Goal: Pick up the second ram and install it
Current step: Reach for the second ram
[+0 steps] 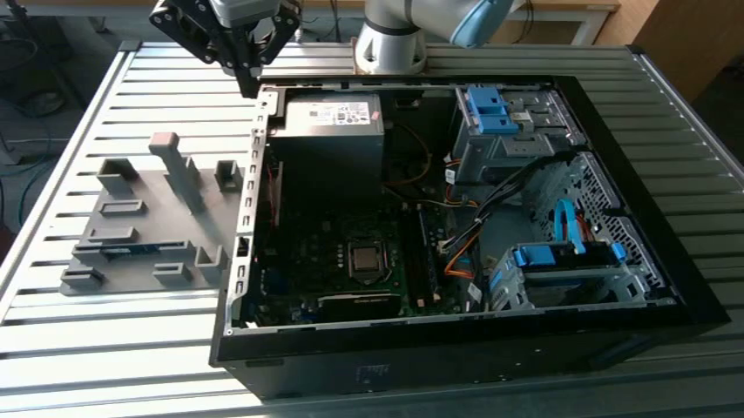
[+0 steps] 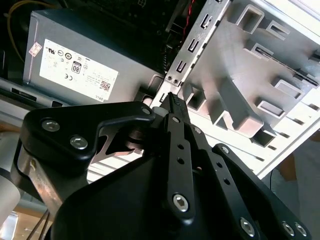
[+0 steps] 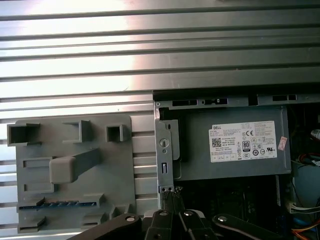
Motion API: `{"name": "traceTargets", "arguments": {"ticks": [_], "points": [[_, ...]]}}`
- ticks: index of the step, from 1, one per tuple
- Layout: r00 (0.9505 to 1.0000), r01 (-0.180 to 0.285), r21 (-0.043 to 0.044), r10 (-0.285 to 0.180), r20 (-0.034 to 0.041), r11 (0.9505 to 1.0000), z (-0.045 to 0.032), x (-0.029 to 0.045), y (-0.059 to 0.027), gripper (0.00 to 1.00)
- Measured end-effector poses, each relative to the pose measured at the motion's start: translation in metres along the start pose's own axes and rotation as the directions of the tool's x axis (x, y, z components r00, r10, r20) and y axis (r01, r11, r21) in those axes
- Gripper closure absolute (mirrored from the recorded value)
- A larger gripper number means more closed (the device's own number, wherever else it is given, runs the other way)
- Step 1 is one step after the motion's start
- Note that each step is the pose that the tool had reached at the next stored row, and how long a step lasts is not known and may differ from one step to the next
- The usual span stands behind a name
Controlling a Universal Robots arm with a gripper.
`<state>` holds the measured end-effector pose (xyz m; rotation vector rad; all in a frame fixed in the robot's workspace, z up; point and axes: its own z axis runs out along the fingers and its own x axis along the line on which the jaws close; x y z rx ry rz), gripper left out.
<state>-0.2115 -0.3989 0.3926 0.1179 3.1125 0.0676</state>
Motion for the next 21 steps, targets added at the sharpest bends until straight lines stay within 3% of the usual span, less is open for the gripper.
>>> {"name": "traceTargets", "arguments": {"ticks": [21], "points": [[1.0000, 0.000, -0.0001, 0.000, 0.0001, 1.0000, 0.0000, 0.0079, -0.0006, 0.89]]}}
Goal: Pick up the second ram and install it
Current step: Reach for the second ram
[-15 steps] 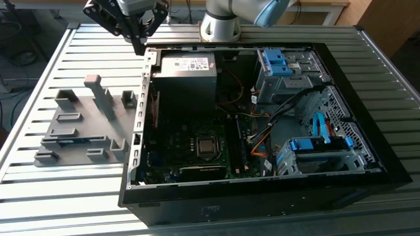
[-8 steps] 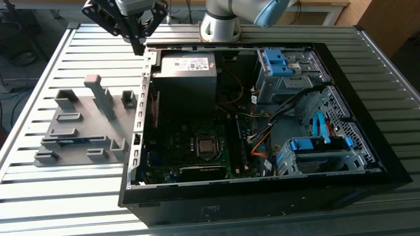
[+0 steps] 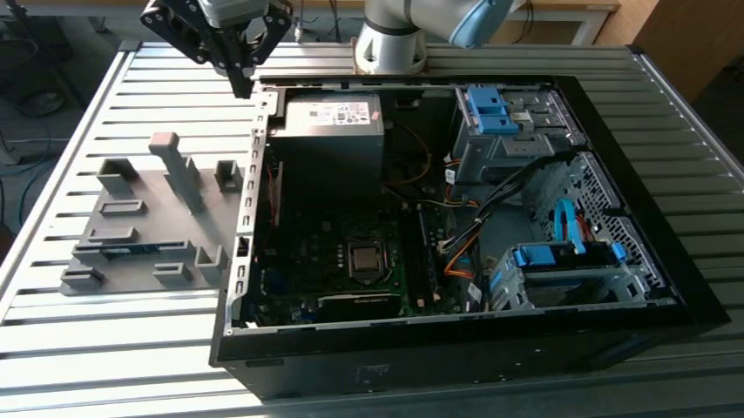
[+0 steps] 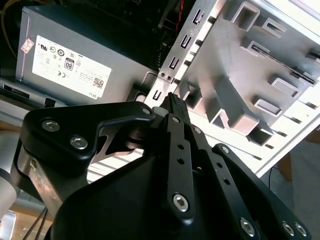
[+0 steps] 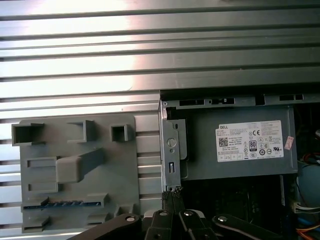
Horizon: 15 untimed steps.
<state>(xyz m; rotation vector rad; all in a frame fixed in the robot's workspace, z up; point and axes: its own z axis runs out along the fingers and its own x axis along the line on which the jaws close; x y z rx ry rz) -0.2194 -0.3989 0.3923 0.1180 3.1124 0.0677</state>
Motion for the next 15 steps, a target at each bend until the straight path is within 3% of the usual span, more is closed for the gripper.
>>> {"name": "traceTargets", "arguments": {"ticks": [15], "points": [[1.0000, 0.000, 0.0001, 0.000, 0.0000, 1.0000, -0.0001, 0.0099, -0.0007, 0.89]]}}
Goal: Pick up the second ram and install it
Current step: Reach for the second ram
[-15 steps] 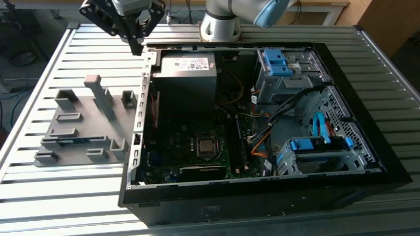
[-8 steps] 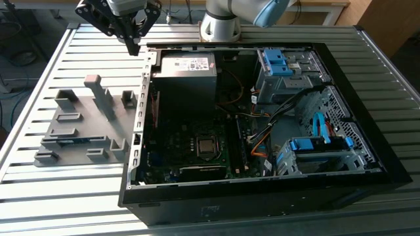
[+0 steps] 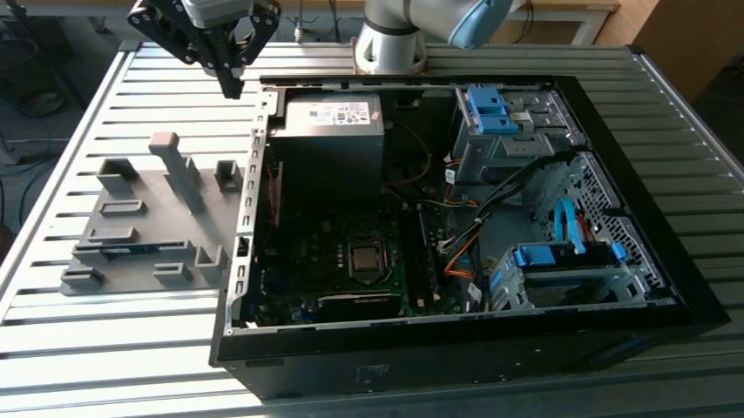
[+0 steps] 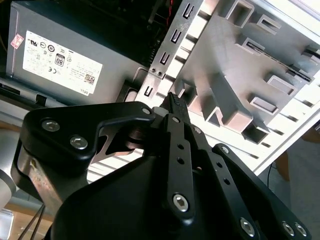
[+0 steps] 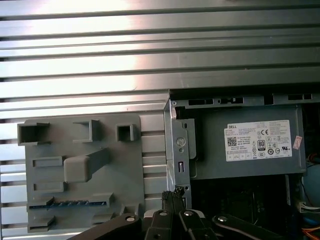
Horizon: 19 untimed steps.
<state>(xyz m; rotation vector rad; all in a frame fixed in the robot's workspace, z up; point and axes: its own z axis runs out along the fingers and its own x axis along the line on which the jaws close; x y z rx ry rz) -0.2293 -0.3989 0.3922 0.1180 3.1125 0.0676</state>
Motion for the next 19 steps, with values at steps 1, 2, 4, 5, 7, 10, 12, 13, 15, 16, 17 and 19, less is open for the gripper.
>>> {"name": "traceTargets", "arguments": {"ticks": [1, 2, 4, 5, 7, 10, 12, 13, 15, 16, 17, 19], "points": [[1.0000, 0.000, 0.0000, 0.000, 0.0000, 1.0000, 0.0000, 0.0004, 0.0000, 0.89], [1.0000, 0.000, 0.0000, 0.000, 0.0000, 1.0000, 0.0000, 0.0007, -0.0001, 0.89], [1.0000, 0.000, 0.0000, 0.000, 0.0000, 1.0000, 0.0001, 0.0015, -0.0001, 0.89], [1.0000, 0.000, 0.0000, 0.000, 0.0000, 1.0000, 0.0001, 0.0018, -0.0001, 0.89], [1.0000, 0.000, 0.0000, 0.000, 0.0000, 1.0000, 0.0001, 0.0024, -0.0002, 0.89], [1.0000, 0.000, 0.0000, 0.000, 0.0000, 1.0000, 0.0001, 0.0035, -0.0003, 0.89], [1.0000, 0.000, 0.0000, 0.000, 0.0000, 1.0000, 0.0001, 0.0043, -0.0003, 0.89], [1.0000, 0.000, 0.0000, 0.000, 0.0000, 1.0000, 0.0001, 0.0047, -0.0004, 0.89], [1.0000, 0.000, 0.0000, 0.000, 0.0000, 1.0000, 0.0001, 0.0054, -0.0004, 0.89], [1.0000, 0.000, 0.0000, 0.000, 0.0000, 1.0000, 0.0001, 0.0058, -0.0004, 0.89], [1.0000, 0.000, 0.0000, 0.000, 0.0000, 1.0000, 0.0002, 0.0063, -0.0005, 0.89], [1.0000, 0.000, 0.0000, 0.000, 0.0000, 1.0000, 0.0001, 0.0069, -0.0005, 0.89]]}}
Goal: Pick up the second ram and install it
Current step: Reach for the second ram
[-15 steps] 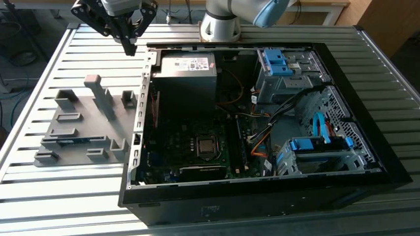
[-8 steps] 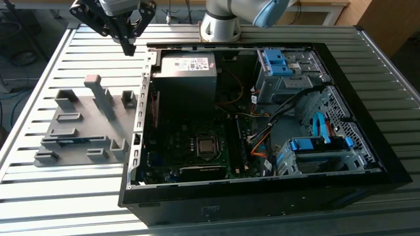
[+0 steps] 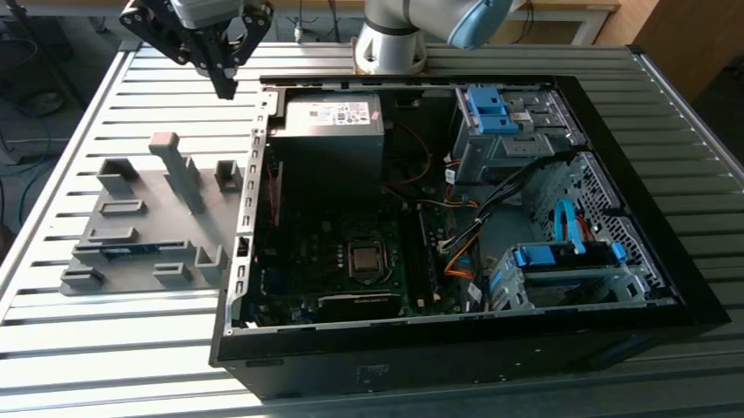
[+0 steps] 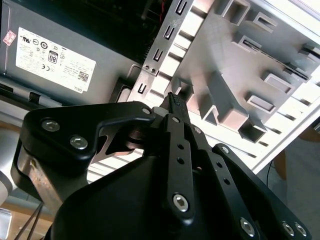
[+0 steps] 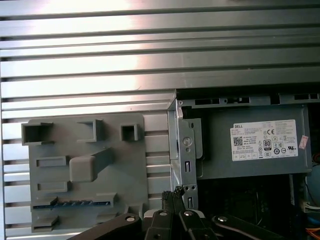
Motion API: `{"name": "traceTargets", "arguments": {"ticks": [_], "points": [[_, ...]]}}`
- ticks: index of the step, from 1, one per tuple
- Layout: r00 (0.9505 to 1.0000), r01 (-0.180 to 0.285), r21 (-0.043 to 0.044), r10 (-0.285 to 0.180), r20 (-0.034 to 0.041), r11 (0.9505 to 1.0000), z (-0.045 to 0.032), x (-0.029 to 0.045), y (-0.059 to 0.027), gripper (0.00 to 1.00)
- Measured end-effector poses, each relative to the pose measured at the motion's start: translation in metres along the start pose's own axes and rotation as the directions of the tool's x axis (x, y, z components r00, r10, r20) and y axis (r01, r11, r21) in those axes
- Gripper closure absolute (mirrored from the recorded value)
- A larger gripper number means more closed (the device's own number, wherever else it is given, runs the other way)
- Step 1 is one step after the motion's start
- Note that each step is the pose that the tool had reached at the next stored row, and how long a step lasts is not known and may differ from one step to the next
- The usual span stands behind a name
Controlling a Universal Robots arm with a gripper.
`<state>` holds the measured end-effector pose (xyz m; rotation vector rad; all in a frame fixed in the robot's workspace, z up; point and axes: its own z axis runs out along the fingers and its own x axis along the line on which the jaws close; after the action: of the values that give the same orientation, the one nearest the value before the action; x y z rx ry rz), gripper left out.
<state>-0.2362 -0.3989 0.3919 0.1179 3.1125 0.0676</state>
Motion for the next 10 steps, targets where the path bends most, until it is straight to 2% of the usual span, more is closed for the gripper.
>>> {"name": "traceTargets", "arguments": {"ticks": [10], "points": [[1.0000, 0.000, 0.0000, 0.000, 0.0000, 1.0000, 0.0001, 0.0033, -0.0002, 0.89]]}}
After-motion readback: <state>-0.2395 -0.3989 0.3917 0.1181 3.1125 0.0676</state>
